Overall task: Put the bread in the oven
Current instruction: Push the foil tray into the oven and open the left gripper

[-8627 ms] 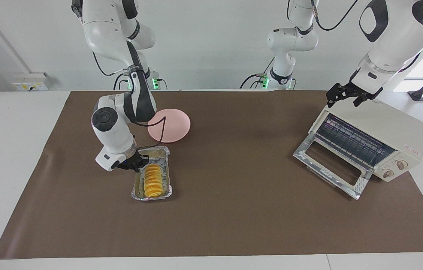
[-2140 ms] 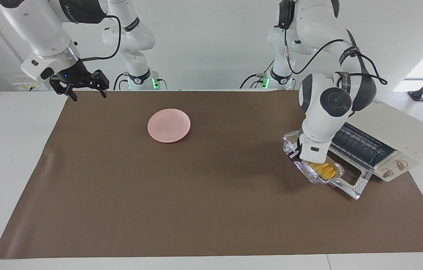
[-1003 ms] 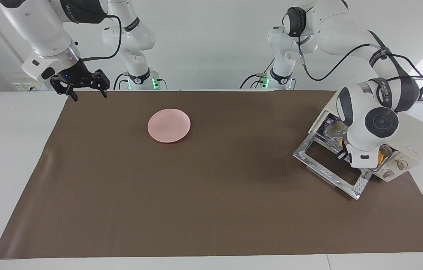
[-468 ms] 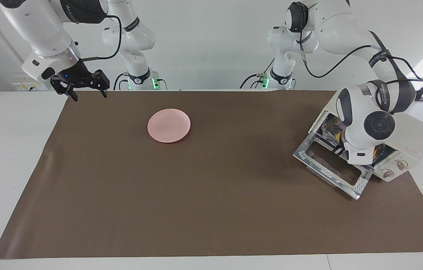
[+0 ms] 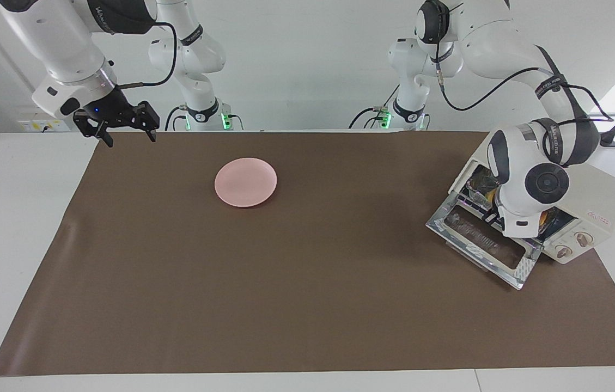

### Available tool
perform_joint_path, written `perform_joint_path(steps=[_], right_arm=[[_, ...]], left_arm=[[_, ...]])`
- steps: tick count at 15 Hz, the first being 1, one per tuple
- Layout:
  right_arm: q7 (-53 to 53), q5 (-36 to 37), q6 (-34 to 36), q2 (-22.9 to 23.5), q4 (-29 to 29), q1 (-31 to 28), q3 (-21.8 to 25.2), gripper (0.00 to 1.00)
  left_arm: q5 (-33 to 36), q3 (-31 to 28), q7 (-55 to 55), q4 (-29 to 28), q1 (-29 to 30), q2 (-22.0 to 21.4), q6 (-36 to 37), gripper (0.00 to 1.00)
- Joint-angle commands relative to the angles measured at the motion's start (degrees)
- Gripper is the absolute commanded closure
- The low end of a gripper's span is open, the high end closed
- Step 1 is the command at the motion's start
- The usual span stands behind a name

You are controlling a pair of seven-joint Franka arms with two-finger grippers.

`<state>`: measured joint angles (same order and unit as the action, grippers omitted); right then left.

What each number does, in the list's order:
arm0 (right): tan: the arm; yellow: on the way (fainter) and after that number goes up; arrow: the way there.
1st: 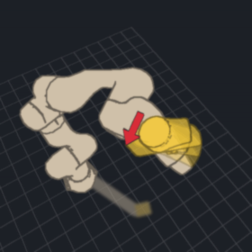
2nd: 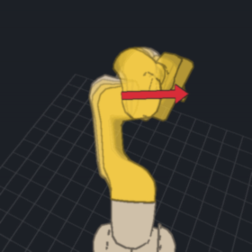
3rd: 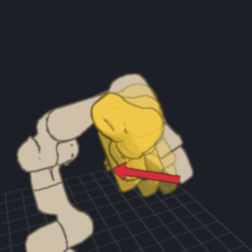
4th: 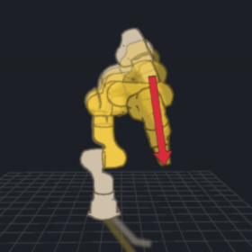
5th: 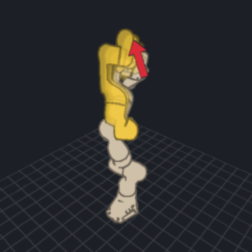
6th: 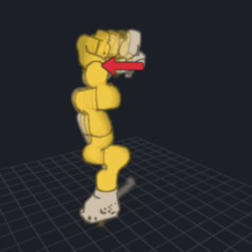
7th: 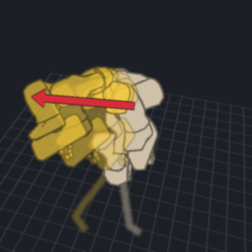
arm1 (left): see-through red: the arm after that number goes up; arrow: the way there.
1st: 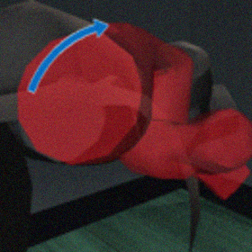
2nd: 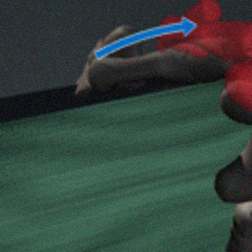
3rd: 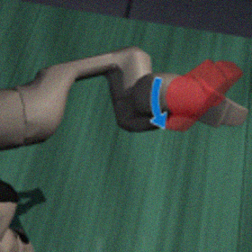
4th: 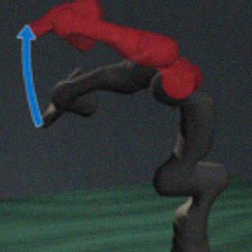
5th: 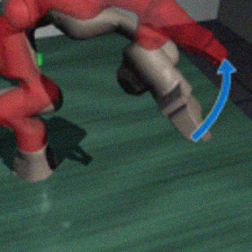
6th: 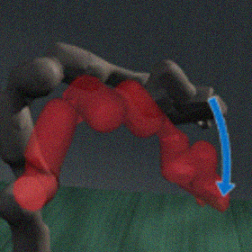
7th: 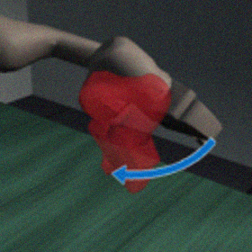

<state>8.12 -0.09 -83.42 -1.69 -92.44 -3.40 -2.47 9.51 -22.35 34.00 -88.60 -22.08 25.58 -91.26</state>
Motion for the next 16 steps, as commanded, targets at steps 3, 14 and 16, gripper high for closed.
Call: perform_joint_path(steps=[3, 14, 16], right_arm=[[-0.56, 0.18, -0.43, -1.48, -1.60, -0.64, -0.51, 0.00], [-0.56, 0.18, -0.34, -1.48, -1.60, -0.64, -0.51, 0.00], [-0.56, 0.09, -0.43, -1.48, -1.69, -0.64, -0.51, 0.00]], left_arm=[[1.66, -0.24, 0.45, -3.25, -0.25, -2.55, -2.78, 0.62], [1.05, -0.41, -11.04, 3.42, -0.16, -3.60, -6.93, 0.00], [0.78, -0.41, -18.76, 3.61, 0.11, -6.67, -3.60, 0.00]])
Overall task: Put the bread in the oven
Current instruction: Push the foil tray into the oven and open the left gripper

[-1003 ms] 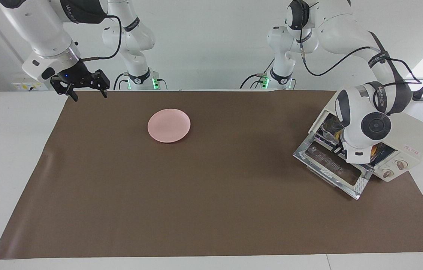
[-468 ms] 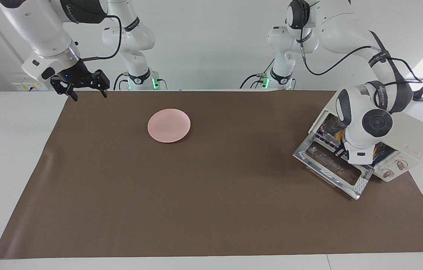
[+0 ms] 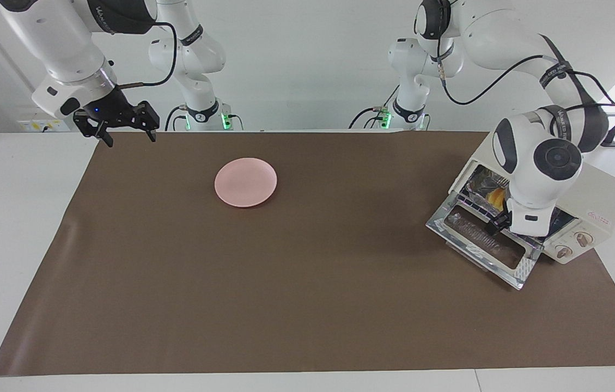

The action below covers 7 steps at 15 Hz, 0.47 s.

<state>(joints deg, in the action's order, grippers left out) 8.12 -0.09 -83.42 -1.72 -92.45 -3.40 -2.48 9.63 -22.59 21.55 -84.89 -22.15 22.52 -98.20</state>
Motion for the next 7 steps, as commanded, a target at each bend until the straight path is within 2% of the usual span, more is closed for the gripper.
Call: perform_joint_path(steps=[1, 4, 7], right_arm=[[-0.56, 0.18, -0.43, -1.45, -1.60, -0.64, -0.51, 0.00], [-0.56, 0.18, -0.43, -1.45, -1.68, -0.64, -0.51, 0.00], [-0.56, 0.18, -0.34, -1.45, -1.68, -0.64, -0.51, 0.00]], left_arm=[[0.22, 0.00, -10.09, -0.19, 0.09, -5.97, 6.06, 0.00], [-6.70, -0.09, -18.28, -1.76, 0.44, -13.35, 12.65, 0.00], [-6.81, 0.00, -24.18, -3.35, -0.52, -18.29, 17.40, 0.00]])
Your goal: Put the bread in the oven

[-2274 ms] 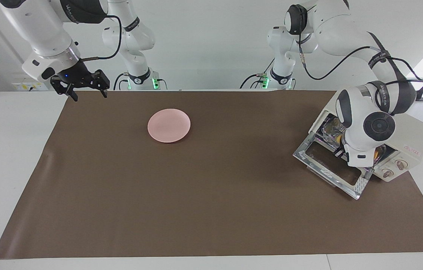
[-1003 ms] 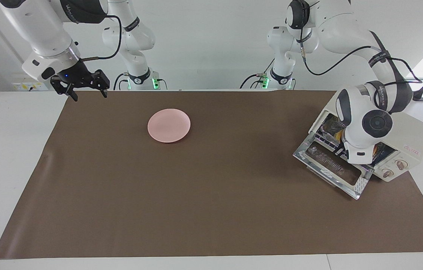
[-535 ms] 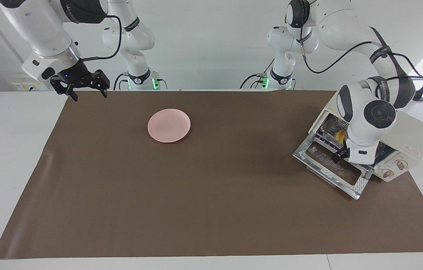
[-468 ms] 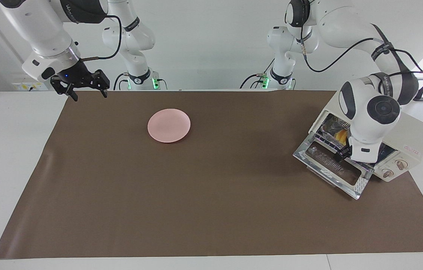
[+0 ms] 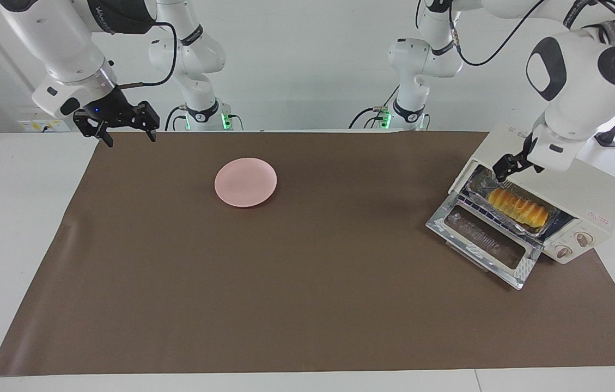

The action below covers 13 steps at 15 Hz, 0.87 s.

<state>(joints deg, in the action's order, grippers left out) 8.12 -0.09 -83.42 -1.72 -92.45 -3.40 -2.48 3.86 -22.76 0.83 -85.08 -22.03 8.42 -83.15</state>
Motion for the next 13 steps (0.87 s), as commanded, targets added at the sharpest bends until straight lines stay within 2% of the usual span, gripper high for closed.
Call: perform_joint_path(steps=[1, 3, 4, 7, 8, 13], right_arm=[[-0.56, 0.18, -0.42, -1.45, -1.68, -0.64, -0.51, 0.00], [-0.56, 0.09, -0.34, -1.45, -1.59, -0.99, -0.51, 0.00], [-0.65, 0.09, -0.34, -1.45, -1.68, -1.08, -0.51, 0.00], [-0.56, 0.09, -0.42, -1.45, -1.59, -0.47, -0.51, 0.00], [-0.56, 0.18, -0.34, -1.45, -1.59, -0.46, -0.51, 0.00], [-0.56, 0.09, -0.34, -1.45, -1.68, -0.38, -0.60, 0.00]], left_arm=[[-1.05, 0.69, -3.46, -3.08, -0.73, -5.60, 4.29, 0.00], [-1.05, 2.62, -3.55, -3.07, -0.03, -7.27, 7.89, 0.00], [-1.05, 5.59, -3.55, -3.16, 2.23, -8.50, 9.22, 0.00], [-1.05, 20.78, -3.90, -4.03, 16.98, -9.65, 8.97, 0.00], [-1.05, 22.48, -3.90, -5.00, 18.33, -9.74, 8.62, 0.00], [-1.49, 22.49, -3.55, -5.45, 18.34, -9.65, 2.82, 0.00]])
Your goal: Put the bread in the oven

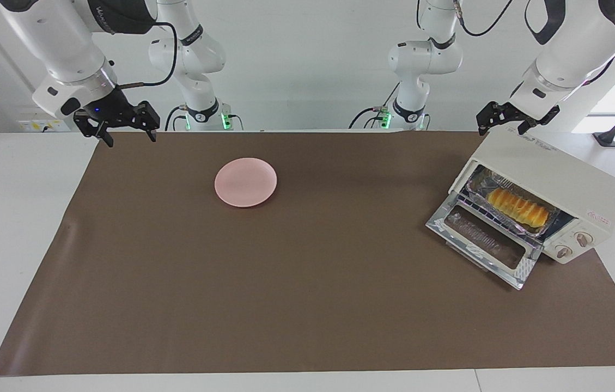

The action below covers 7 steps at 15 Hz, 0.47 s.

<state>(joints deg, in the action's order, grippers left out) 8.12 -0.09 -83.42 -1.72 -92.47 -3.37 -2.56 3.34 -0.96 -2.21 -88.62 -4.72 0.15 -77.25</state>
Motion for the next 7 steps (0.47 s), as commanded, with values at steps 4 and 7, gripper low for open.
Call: perform_joint_path(steps=[4, 7], right_arm=[[-0.56, 0.09, -0.34, -1.44, -1.66, -0.67, -0.43, 0.00], [-0.56, 0.09, -0.34, -1.44, -1.58, -0.58, -0.51, 0.00]], left_arm=[[-2.82, 0.70, -0.51, -2.96, 1.56, -1.73, -4.75, 0.00], [-3.26, 0.70, -0.51, -3.14, 1.30, -1.73, -5.19, 0.00]])
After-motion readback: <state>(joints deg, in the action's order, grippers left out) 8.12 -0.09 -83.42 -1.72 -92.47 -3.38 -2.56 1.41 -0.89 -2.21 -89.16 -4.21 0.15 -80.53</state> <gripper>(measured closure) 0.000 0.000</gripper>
